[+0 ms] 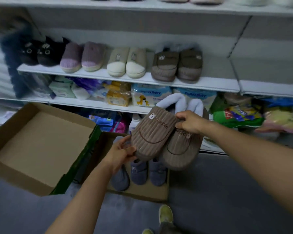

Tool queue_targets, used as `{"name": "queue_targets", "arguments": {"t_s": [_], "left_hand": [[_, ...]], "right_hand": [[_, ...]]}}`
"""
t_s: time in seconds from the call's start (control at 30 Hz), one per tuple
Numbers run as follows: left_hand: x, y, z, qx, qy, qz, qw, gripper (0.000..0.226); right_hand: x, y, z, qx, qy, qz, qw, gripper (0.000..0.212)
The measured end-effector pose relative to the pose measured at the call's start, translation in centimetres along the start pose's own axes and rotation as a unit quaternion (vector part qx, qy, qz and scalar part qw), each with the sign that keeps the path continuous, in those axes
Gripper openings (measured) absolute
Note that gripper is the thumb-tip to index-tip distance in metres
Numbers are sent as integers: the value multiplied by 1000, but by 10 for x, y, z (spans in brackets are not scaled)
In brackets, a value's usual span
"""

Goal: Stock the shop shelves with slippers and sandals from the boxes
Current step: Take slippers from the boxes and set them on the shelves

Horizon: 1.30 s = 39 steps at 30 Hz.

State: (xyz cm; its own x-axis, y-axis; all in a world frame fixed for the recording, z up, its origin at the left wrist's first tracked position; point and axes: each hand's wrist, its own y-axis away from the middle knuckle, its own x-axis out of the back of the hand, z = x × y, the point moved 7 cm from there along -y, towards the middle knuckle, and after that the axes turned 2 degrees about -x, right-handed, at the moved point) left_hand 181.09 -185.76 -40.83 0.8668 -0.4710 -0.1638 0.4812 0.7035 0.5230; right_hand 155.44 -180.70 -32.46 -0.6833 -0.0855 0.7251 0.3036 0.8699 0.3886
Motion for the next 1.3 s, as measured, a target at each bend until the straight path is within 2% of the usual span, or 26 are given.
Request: {"name": "queue_targets", "arguments": {"t_s": [0.17, 0.3, 0.43, 0.53, 0.7, 0.83, 0.93, 1.2, 1.3], "left_hand": [[-53, 21, 28, -27, -34, -56, 998, 51], [-99, 27, 47, -50, -60, -104, 991, 54], [-151, 30, 61, -68, -66, -127, 987, 50], [-192, 24, 68, -68, -65, -127, 987, 50], [-258, 9, 56, -32, -31, -124, 991, 45], [-322, 2, 37, 25, 10, -124, 992, 20], [-358, -4, 27, 25, 19, -108, 994, 15], [-395, -27, 28, 5, 64, 6, 998, 25], [-398, -47, 40, 2, 76, 42, 996, 26]], "right_hand": [[47, 55, 20, -23, -13, 48, 999, 16], [88, 87, 46, -36, -18, 87, 995, 7], [127, 110, 75, -50, -19, 106, 993, 19], [156, 117, 102, -63, -7, 111, 992, 16], [202, 117, 149, -59, 8, 113, 992, 11], [244, 113, 190, -46, 29, 106, 993, 17], [265, 102, 215, -32, 42, 96, 994, 18], [290, 55, 236, 38, 48, 101, 993, 14], [304, 34, 238, 58, 51, 126, 989, 32]]}}
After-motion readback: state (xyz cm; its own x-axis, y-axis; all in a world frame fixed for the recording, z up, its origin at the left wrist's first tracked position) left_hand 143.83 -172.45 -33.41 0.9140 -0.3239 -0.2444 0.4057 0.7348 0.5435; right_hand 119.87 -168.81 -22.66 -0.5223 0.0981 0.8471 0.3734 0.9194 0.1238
